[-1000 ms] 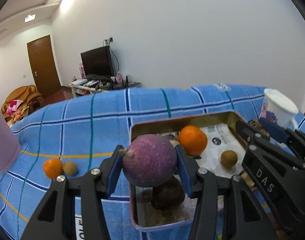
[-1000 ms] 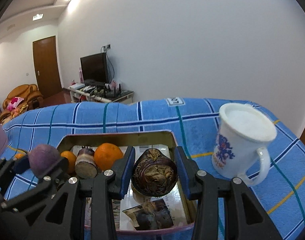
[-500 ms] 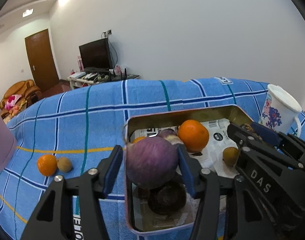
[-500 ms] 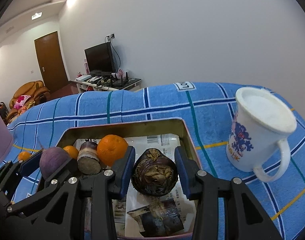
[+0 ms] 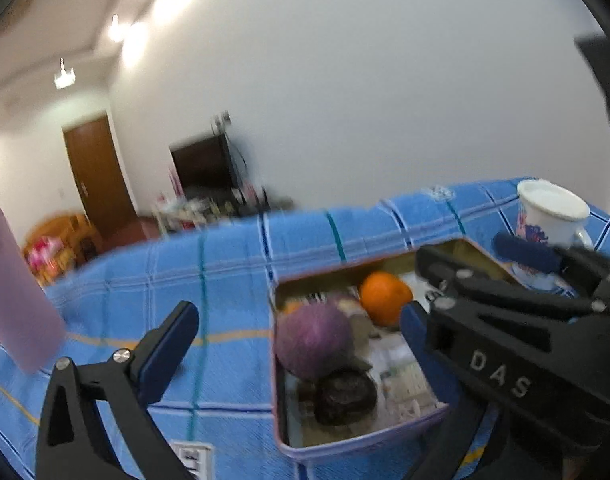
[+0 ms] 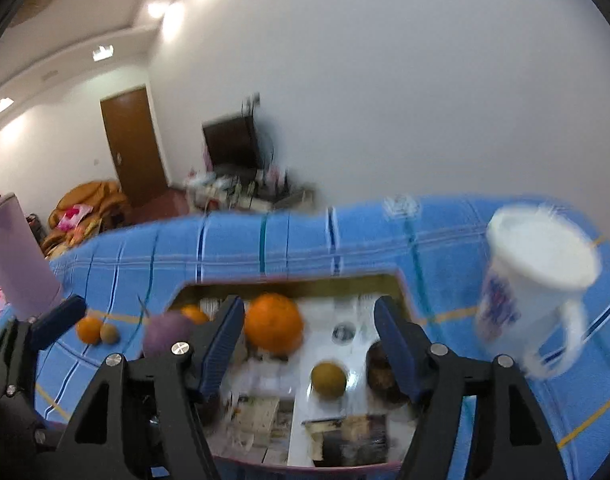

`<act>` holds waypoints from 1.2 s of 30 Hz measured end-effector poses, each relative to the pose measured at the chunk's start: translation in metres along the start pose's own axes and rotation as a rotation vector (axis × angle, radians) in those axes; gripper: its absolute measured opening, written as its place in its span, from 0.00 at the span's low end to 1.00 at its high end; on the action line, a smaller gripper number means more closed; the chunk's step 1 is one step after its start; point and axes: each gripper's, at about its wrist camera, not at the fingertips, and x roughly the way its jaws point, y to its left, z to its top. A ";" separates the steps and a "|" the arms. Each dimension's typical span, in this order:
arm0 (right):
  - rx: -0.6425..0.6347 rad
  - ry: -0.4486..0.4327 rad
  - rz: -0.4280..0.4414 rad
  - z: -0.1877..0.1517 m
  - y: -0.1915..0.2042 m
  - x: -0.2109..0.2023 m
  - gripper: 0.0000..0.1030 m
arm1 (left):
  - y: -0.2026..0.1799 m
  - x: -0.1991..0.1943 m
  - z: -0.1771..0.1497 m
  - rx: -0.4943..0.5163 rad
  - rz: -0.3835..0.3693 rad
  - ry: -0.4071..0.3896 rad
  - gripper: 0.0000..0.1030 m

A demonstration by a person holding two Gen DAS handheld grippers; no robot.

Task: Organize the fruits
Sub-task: 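Lower both fruits into the tin and open both tools to release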

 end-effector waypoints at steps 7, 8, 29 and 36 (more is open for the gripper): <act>0.085 -0.154 -0.035 0.001 -0.016 -0.030 0.87 | 0.032 0.001 0.001 -0.128 0.030 -0.001 1.00; 0.093 -0.144 -0.033 0.000 -0.017 -0.028 0.87 | 0.037 0.003 0.000 -0.134 0.052 0.008 1.00; 0.154 -0.185 -0.116 -0.011 -0.025 -0.040 0.87 | 0.069 0.004 -0.016 -0.206 0.188 0.017 1.00; 0.134 -0.163 -0.101 -0.014 -0.017 -0.035 0.87 | 0.067 -0.002 -0.017 -0.195 0.174 0.019 1.00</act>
